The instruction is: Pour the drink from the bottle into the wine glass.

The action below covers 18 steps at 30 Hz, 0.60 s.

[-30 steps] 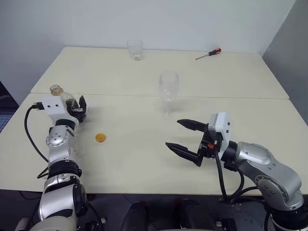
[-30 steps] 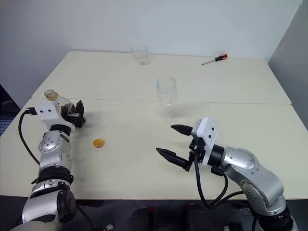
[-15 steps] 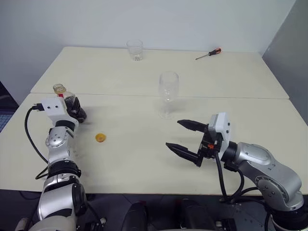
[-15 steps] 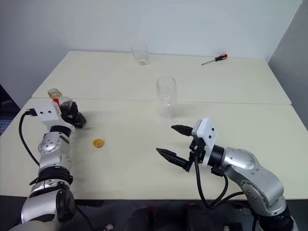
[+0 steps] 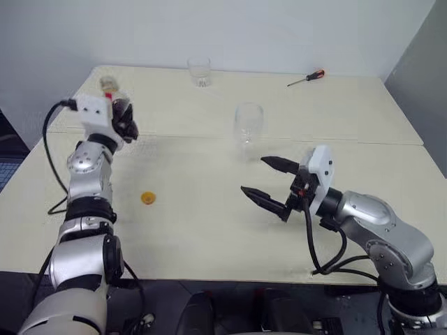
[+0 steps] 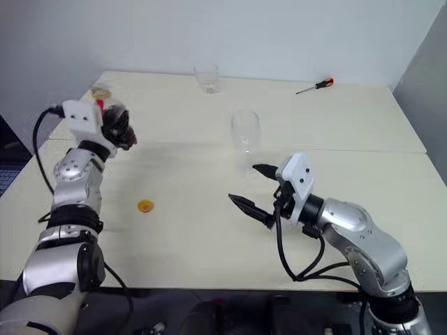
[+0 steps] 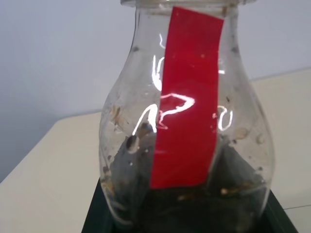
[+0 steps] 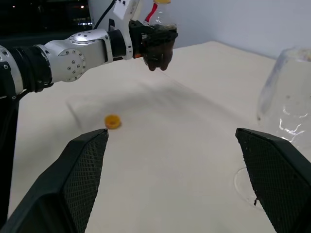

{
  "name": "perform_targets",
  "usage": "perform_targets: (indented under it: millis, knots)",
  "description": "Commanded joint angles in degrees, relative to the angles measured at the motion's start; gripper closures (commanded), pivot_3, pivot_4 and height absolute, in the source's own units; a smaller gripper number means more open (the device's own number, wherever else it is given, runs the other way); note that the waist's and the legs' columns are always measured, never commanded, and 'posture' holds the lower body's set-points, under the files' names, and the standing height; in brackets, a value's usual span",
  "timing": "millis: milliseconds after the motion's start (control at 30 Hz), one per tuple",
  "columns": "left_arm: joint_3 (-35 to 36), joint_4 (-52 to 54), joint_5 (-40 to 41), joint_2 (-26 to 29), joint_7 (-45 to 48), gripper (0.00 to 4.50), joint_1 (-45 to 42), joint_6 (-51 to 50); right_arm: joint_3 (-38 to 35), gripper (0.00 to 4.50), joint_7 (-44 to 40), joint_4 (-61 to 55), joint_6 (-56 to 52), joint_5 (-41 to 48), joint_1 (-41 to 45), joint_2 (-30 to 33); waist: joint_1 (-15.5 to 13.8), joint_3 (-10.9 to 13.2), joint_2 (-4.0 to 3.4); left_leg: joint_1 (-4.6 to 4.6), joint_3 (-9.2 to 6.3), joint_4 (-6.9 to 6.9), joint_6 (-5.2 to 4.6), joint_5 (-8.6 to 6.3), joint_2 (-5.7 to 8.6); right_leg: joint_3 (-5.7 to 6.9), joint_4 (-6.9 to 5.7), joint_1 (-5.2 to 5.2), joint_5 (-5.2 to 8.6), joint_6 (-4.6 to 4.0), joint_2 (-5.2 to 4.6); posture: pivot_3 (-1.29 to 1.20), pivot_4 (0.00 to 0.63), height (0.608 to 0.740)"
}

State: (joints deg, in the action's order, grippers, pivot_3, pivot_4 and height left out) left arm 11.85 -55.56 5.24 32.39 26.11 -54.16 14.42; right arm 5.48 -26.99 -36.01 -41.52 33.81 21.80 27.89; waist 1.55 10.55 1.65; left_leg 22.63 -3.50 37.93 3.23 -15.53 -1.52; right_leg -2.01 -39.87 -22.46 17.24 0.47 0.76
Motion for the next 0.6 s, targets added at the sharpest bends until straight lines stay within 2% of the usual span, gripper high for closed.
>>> perform_targets:
  millis: [33,200,467,600]
  knots:
    - [-2.71,-0.96,-0.97,-0.84,5.08,3.19,-5.82,1.59,-2.3,0.0,2.38,1.55,-1.02,-1.55,3.62,-0.01,-0.03,0.0,0.0,0.1,-0.02,0.01,0.0,0.0,0.0,0.02,-0.01,-0.11,0.0,0.0,0.0,0.0,0.15,0.74]
    - [-6.31,-4.6,-2.48,-3.7,11.06,3.19,-12.19,3.51,-2.47,0.0,1.64,6.75,-0.08,-4.91,8.17,1.79,0.03,0.0,0.0,0.55,0.27,-0.01,0.03,0.02,0.03,-0.04,-0.15,-0.77,-0.01,-0.02,0.0,0.0,0.15,0.74]
    - [-9.61,-9.21,-3.64,-7.02,21.03,3.19,-19.21,5.82,-4.03,0.0,2.34,16.3,1.0,-8.64,15.49,0.84,0.42,0.01,-0.01,0.64,0.48,-0.04,-0.01,0.0,0.04,-0.16,-0.14,-0.94,-0.01,-0.03,0.02,0.0,0.15,0.74]
    - [-11.59,-11.34,-6.3,-6.6,22.32,3.19,-21.48,10.14,-4.74,0.0,2.46,18.43,0.72,-9.11,18.07,0.33,0.33,0.01,-0.02,0.65,0.45,-0.02,-0.02,0.0,0.03,-0.14,-0.23,-1.0,-0.02,-0.04,0.1,0.0,0.15,0.74]
